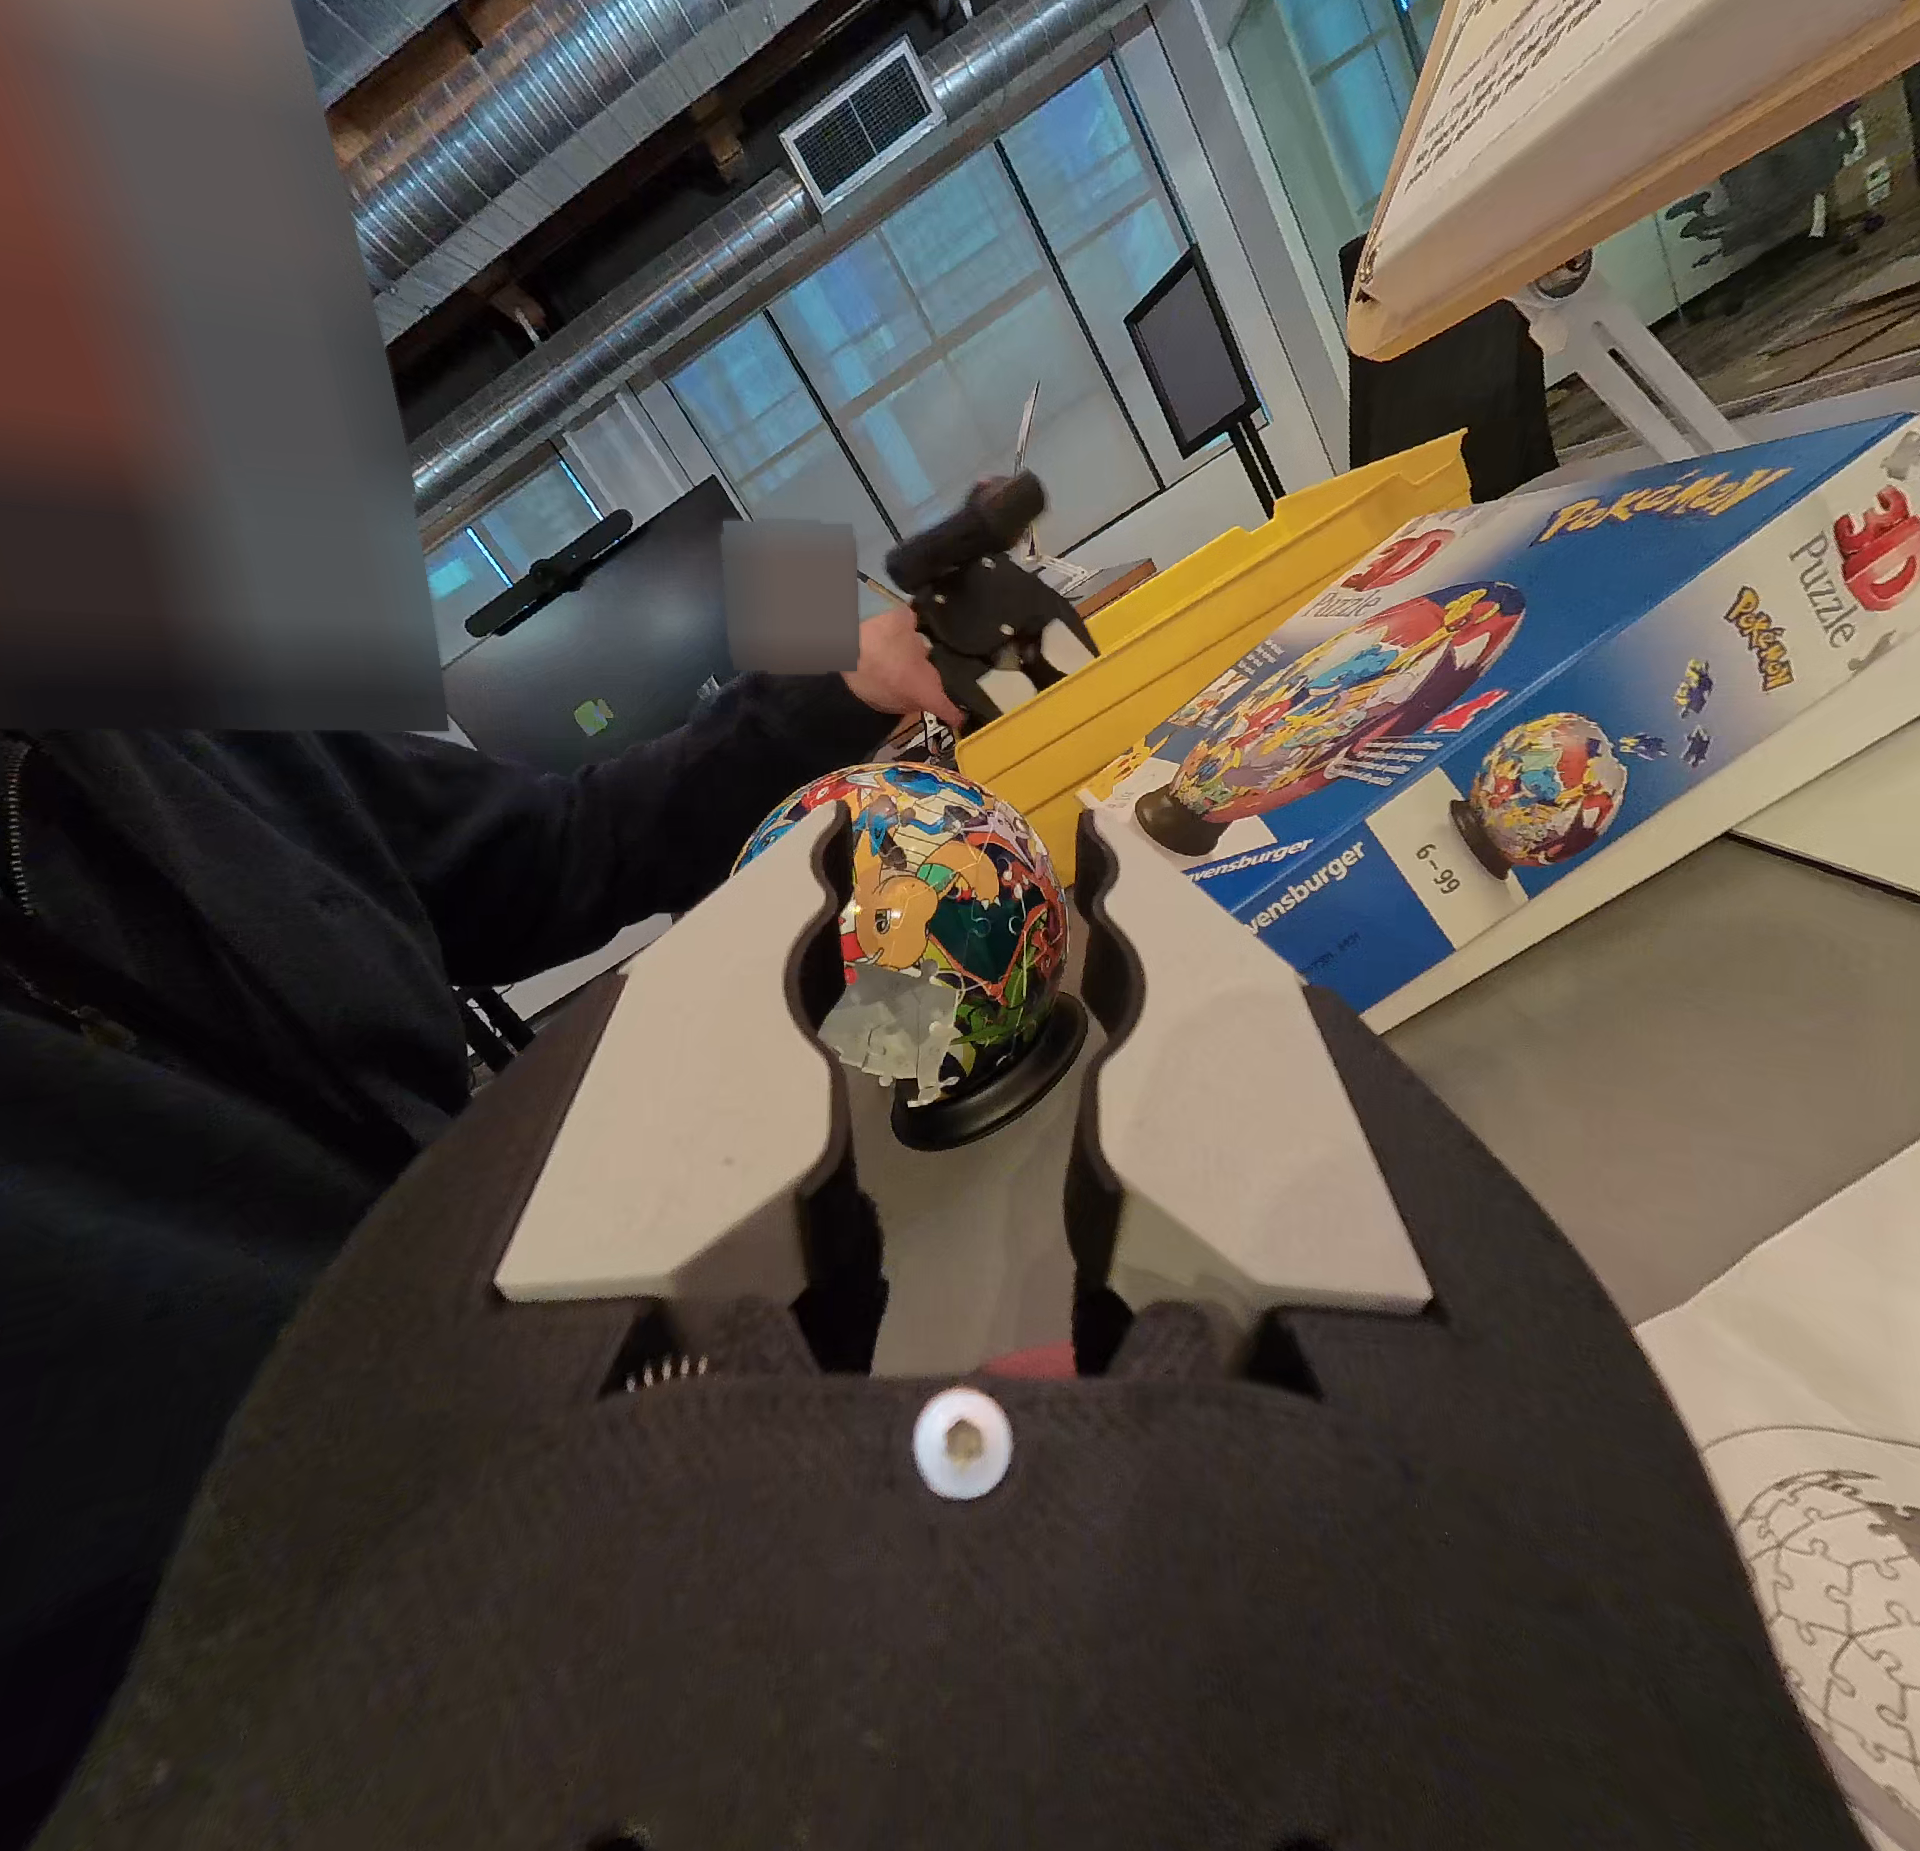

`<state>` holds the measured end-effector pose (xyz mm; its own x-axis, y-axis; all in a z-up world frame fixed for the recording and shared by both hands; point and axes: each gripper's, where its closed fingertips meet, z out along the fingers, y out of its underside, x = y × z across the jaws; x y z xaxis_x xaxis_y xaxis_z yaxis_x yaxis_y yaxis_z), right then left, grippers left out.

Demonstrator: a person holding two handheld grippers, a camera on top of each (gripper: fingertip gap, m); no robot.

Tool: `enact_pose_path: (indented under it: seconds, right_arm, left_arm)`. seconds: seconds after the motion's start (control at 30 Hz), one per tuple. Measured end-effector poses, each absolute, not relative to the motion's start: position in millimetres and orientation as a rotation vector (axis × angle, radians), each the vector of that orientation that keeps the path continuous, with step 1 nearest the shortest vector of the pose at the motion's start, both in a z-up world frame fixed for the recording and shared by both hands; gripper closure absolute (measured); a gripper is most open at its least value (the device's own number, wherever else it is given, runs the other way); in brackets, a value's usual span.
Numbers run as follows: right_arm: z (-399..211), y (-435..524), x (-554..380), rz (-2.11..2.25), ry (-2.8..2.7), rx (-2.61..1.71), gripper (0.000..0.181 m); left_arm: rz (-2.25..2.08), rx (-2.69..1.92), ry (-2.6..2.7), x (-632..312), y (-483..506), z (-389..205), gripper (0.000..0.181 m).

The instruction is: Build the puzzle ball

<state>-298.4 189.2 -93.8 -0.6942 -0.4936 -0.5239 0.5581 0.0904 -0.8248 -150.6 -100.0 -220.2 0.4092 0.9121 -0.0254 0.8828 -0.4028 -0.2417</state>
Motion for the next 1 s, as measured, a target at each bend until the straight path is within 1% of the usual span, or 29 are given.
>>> enact_pose_path:
  seconds: [0.1, 0.17, 0.23, 0.3, 0.37, 0.47, 0.5, 0.53, 0.6, 0.63, 0.67, 0.73, 0.8, 0.83, 0.9, 1.0]
  right_arm:
    - [-94, 189, -300, -1.716, 1.592, 0.077, 0.141]
    - [-95, 187, -300, -1.702, 1.600, 0.081, 0.141]
    - [-97, 186, -299, -1.694, 1.608, 0.084, 0.141]
    - [-97, 186, -300, -1.692, 1.611, 0.086, 0.141]
    - [-97, 186, -299, -1.694, 1.613, 0.086, 0.141]
    - [-97, 186, -299, -1.699, 1.613, 0.084, 0.141]
    - [-97, 186, -299, -1.698, 1.613, 0.083, 0.141]
    - [-97, 186, -299, -1.698, 1.612, 0.082, 0.141]
    - [-96, 187, -299, -1.701, 1.605, 0.079, 0.141]
    - [-95, 187, -299, -1.701, 1.601, 0.077, 0.141]
    - [-95, 187, -299, -1.700, 1.598, 0.074, 0.140]
    - [-94, 188, -298, -1.703, 1.593, 0.068, 0.140]
    - [-94, 189, -298, -1.708, 1.590, 0.066, 0.140]
    - [-94, 189, -298, -1.710, 1.590, 0.066, 0.139]
    - [-93, 189, -299, -1.715, 1.589, 0.067, 0.138]
    - [-93, 189, -301, -1.720, 1.586, 0.081, 0.133]
  left_arm:
    - [0.356, -2.410, -1.555, -142, -90, -183, 0.153]
    - [0.406, -2.314, -1.453, -132, -60, -143, 0.153]
    - [0.407, -2.316, -1.294, -114, -15, -120, 0.153]
    - [0.361, -2.369, -1.214, -95, 28, -128, 0.154]
    - [0.305, -2.429, -1.151, -80, 63, -152, 0.153]
    - [0.226, -2.393, -1.146, -69, 96, -187, 0.153]
    - [0.227, -2.373, -1.165, -69, 98, -196, 0.147]
    - [0.187, -2.332, -1.190, -68, 103, -202, 0.137]
    - [0.147, -2.240, -1.205, -70, 106, -202, 0.106]
    - [0.156, -2.143, -1.193, -75, 102, -186, 0.106]
    - [0.184, -2.047, -1.190, -82, 90, -164, 0.110]
    - [0.422, -1.944, -1.227, -110, 35, -119, 0.121]
    - [0.681, -1.981, -1.253, -141, -29, -97, 0.121]
    - [0.720, -2.023, -1.295, -158, -56, -99, 0.119]
    - [0.761, -2.063, -1.353, -200, -99, -111, 0.121]
    - [0.740, -2.123, -1.416, -255, -143, -146, 0.122]
